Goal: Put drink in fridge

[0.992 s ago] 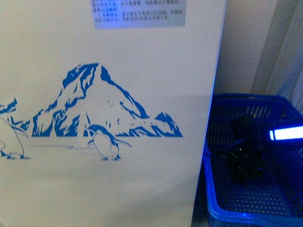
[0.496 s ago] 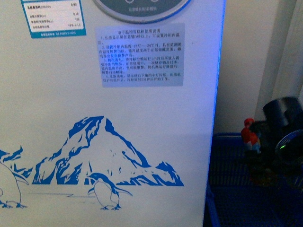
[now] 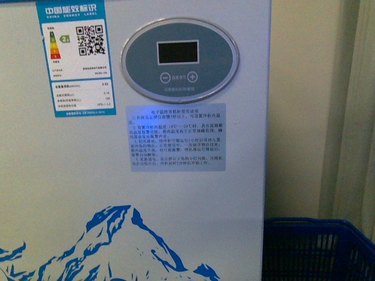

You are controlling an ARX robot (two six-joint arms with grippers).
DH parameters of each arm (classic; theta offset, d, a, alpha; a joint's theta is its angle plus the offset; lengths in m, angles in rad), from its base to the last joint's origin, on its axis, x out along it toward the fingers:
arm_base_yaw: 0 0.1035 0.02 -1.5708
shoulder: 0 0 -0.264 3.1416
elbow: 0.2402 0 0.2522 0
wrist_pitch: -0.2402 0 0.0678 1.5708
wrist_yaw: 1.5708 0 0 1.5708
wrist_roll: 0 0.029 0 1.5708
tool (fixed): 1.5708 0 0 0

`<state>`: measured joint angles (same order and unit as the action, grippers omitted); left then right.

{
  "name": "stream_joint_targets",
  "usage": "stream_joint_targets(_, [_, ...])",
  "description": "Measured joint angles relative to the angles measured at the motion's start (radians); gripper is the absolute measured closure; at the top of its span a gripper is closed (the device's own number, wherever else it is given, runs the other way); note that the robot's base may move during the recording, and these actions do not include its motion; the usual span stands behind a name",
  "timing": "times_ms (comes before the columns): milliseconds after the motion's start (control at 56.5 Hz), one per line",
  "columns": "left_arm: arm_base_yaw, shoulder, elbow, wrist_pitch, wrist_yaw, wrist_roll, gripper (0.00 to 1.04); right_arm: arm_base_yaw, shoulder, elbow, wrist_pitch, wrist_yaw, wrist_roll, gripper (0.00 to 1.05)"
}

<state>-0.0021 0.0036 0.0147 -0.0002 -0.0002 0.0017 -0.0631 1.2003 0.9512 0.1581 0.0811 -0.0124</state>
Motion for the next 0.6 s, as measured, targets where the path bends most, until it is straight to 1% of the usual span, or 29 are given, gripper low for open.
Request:
stream_joint_targets(177, [0.0,0.0,0.0,0.0,0.0,0.0,0.08,-0.005,-0.164,-0.058,-0.068,-0.054,0.028,0.66])
stream_joint_targets(337, [0.0,0.0,0.0,0.0,0.0,0.0,0.08,0.006,-0.318,-0.097,-0.11,-0.054,0.031,0.66])
stream_joint_targets(496, [0.0,0.0,0.0,0.0,0.0,0.0,0.08,0.009,-0.49,-0.142,-0.179,-0.042,0.048,0.66])
stream_joint_targets(602, [0.0,0.0,0.0,0.0,0.0,0.0,0.08,0.032,-0.579,-0.182,-0.215,0.009,0.057,0.66])
